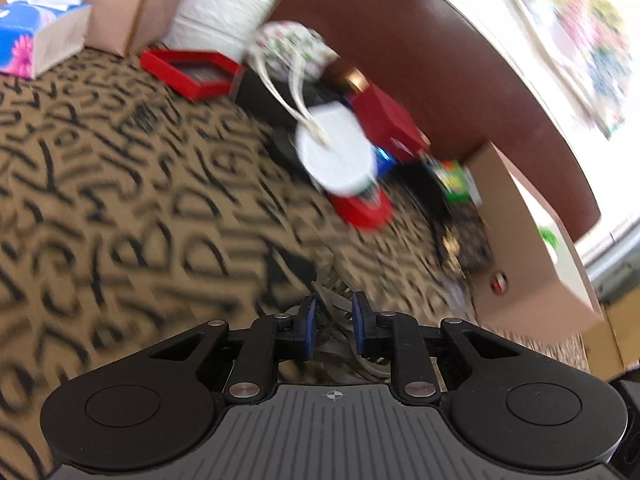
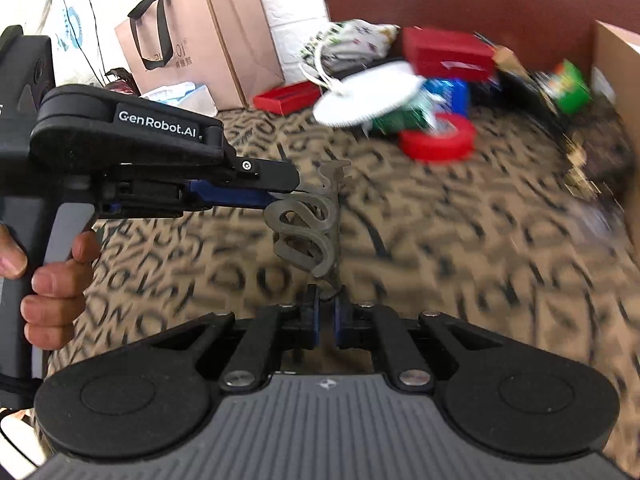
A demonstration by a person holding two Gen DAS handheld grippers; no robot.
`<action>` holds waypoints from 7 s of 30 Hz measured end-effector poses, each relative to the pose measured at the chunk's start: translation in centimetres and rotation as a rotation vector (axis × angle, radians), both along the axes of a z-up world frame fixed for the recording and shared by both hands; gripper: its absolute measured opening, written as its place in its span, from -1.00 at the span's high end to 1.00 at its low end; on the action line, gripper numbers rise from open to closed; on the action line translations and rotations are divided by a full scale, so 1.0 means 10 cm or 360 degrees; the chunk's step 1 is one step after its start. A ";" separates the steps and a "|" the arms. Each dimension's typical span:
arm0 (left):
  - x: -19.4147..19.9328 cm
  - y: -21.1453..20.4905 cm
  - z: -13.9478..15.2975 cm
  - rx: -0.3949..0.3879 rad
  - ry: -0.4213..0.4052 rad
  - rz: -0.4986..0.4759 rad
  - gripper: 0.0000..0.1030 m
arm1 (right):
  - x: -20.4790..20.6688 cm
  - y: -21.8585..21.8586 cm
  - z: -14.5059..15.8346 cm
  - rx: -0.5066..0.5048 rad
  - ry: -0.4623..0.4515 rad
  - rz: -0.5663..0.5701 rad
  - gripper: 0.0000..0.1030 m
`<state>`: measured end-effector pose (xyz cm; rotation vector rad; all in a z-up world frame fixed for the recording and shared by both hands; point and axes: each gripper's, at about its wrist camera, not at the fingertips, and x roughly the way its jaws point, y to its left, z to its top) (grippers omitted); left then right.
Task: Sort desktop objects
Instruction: 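Close the left gripper on the dark grey claw hair clip, then lift the claw clip with the left gripper and carry it over the cardboard box, then open the left gripper to drop the claw clip into the box, then withdraw the left gripper from the box back over the table, then reach the left gripper to the red jewelry box and grasp it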
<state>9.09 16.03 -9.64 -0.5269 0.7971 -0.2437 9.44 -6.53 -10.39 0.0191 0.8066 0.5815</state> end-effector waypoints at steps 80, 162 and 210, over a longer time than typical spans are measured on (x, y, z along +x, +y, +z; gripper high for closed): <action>1.06 -2.70 1.66 0.0099 -0.0609 -0.0540 -0.06 | 0.34 -2.04 1.55 0.0008 -0.0732 -0.0514 0.42; -0.34 -1.69 1.19 0.0584 -0.0600 -0.0073 -1.00 | -0.20 -1.58 1.06 -0.0219 -0.0347 -0.0897 -0.99; 0.13 -0.45 0.93 0.0424 -0.0363 0.0070 -0.96 | 0.07 -0.36 0.68 -0.0071 -0.0383 -0.0352 -0.98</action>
